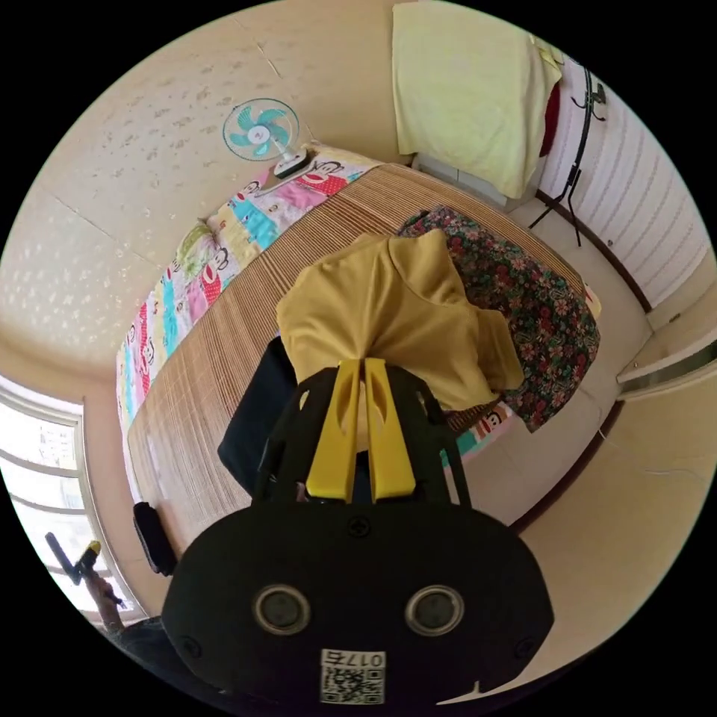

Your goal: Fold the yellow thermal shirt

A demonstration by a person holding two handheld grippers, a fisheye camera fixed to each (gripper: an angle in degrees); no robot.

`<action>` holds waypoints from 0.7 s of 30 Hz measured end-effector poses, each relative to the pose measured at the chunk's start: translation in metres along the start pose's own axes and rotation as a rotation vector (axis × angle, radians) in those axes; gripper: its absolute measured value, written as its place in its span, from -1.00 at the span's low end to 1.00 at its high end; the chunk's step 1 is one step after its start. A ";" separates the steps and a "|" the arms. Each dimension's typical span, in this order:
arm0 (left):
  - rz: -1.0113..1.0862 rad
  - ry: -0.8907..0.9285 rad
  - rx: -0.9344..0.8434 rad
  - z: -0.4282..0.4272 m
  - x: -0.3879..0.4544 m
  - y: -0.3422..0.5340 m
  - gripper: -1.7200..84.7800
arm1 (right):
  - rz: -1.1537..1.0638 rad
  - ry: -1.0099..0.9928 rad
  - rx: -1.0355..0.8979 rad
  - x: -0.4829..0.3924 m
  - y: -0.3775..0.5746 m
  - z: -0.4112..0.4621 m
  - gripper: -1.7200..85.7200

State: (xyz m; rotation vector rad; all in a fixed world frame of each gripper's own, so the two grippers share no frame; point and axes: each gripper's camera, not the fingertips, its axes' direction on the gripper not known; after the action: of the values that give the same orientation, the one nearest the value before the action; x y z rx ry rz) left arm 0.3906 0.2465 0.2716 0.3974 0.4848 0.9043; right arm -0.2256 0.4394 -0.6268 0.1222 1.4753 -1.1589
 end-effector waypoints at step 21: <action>-0.076 0.118 0.047 0.101 -0.098 -0.002 -0.93 | -0.139 -0.316 -0.484 -0.010 -0.078 0.070 -0.80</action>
State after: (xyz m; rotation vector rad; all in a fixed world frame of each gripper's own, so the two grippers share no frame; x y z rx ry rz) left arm 0.3966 0.1522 0.3757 0.3667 0.6264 0.8468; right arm -0.2252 0.3575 -0.5605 -0.4818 1.4513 -0.8511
